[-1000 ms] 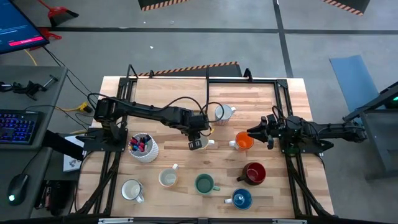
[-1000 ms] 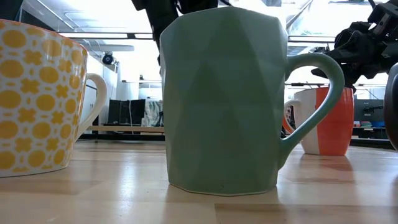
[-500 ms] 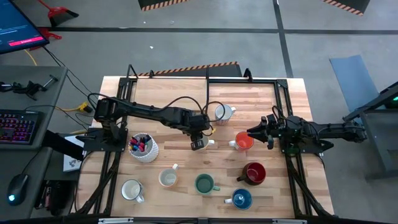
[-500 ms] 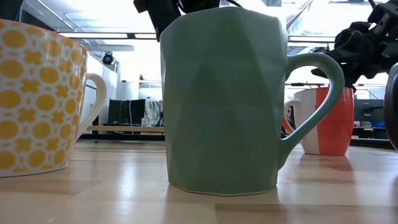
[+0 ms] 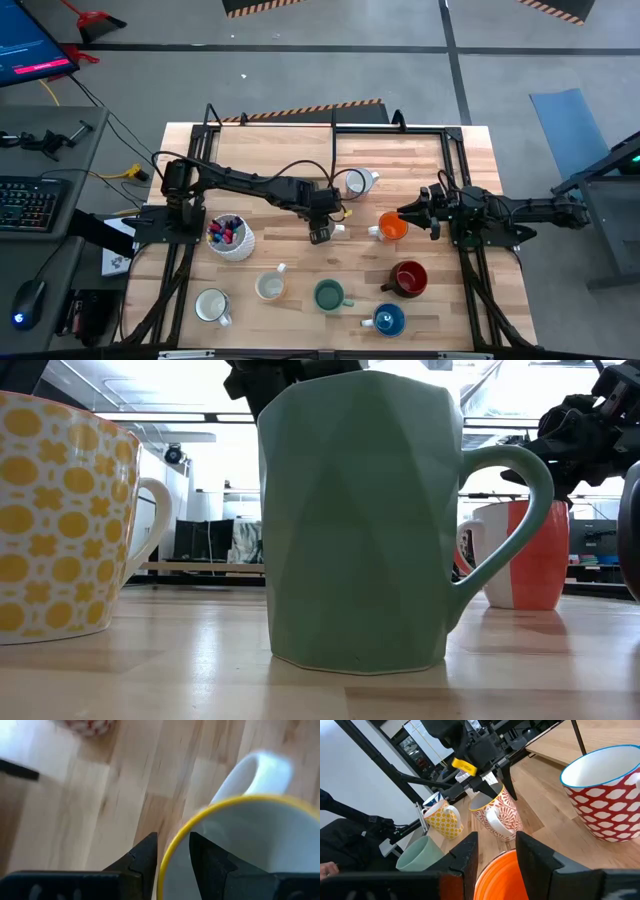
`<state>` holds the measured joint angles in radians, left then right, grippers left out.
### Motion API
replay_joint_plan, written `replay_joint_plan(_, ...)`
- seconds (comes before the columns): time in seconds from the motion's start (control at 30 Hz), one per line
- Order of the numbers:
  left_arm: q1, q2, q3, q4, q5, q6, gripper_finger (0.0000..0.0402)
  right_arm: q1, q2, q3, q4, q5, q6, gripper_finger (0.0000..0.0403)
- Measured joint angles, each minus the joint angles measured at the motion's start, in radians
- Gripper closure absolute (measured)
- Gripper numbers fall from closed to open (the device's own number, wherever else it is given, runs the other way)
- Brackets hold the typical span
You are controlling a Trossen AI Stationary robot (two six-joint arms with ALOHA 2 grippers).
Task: Place coffee mugs
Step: Put the orange patterned mug on the shelf
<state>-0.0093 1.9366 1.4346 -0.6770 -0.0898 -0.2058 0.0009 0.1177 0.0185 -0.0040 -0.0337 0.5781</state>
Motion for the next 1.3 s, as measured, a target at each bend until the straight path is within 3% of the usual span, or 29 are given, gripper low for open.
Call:
replay_joint_plan(0.23,0.000,0.000,0.000,0.011,0.005,0.000,0.0307,0.000,0.000,0.000,-0.001,0.000,-0.002,0.0289)
replay_joint_plan(0.47,0.002,-0.002,0.000,0.013,0.006,-0.017,0.0387,0.000,0.000,0.000,-0.002,0.001,-0.002,0.0289)
replay_joint_plan(0.67,0.021,-0.002,0.002,0.008,0.008,-0.056,0.0389,0.000,0.000,0.000,-0.003,0.003,-0.002,0.0289)
replay_joint_plan(1.1,0.079,-0.008,0.317,-0.578,-0.074,0.145,0.0390,0.000,0.000,0.001,-0.006,0.026,-0.002,0.0289)
replay_joint_plan(1.3,0.161,-0.058,0.327,-0.733,-0.107,0.186,0.0390,0.000,0.002,0.001,-0.006,0.026,-0.002,0.0289)
